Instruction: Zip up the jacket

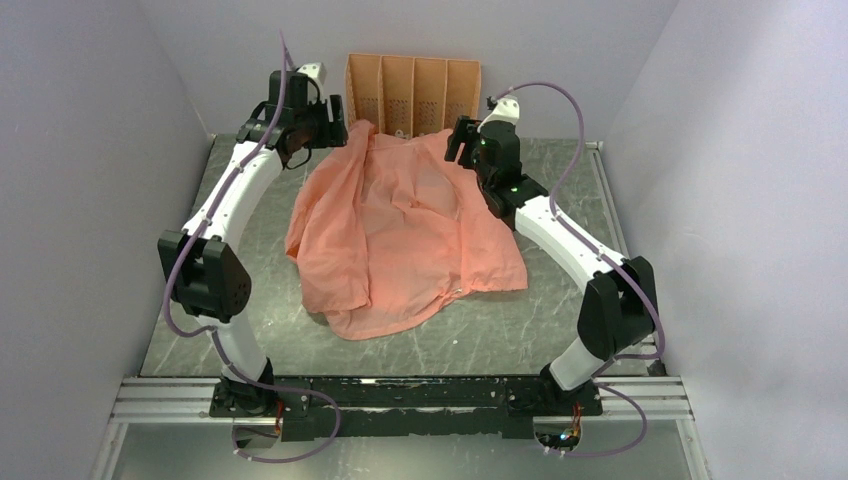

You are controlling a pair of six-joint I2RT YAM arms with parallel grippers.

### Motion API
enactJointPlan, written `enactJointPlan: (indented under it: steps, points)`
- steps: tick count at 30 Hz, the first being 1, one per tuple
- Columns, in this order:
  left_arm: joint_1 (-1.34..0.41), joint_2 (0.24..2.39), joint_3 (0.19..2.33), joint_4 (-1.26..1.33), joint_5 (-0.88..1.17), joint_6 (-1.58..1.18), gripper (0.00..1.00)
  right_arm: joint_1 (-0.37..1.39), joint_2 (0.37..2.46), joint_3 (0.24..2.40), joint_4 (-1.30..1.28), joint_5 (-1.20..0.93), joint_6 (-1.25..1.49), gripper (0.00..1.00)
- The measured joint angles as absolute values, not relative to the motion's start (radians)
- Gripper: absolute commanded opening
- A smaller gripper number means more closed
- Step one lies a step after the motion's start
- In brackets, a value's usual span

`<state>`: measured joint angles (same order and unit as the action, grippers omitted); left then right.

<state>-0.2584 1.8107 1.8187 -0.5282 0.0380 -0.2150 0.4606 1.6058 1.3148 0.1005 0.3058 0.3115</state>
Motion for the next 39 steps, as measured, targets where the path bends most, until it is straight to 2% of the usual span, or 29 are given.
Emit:
enactJointPlan:
  steps: [6,13,19,24,33,36,37,38,39]
  points:
    - [-0.246,1.742,1.720,-0.572,-0.027,-0.265,0.79,0.460,1.521,1.264,0.060,0.299,0.327,0.77]
    - [-0.246,1.553,1.541,-0.591,-0.017,-0.297,0.77,0.472,1.410,1.158,0.006,0.211,0.359,0.77]
    - [-0.246,1.409,1.367,-0.609,0.068,-0.319,0.75,0.507,1.348,1.080,-0.040,0.075,0.392,0.71]
    - [-0.246,1.335,1.248,-0.626,0.184,-0.331,0.74,0.566,1.325,1.008,-0.043,-0.043,0.435,0.70]
    - [-0.307,1.301,1.103,-0.655,0.266,-0.382,0.69,0.665,1.319,0.884,-0.056,-0.095,0.482,0.69]
    - [-0.359,1.306,1.081,-0.663,0.256,-0.412,0.70,0.684,1.319,0.866,-0.053,-0.094,0.493,0.69]
    - [-0.378,1.310,1.076,-0.664,0.248,-0.423,0.73,0.692,1.319,0.858,-0.051,-0.094,0.496,0.69]
    - [-0.395,1.316,1.071,-0.665,0.238,-0.434,0.80,0.699,1.319,0.850,-0.050,-0.095,0.499,0.69]
    - [-0.405,1.324,1.069,-0.666,0.229,-0.440,0.81,0.705,1.319,0.842,-0.049,-0.096,0.502,0.69]
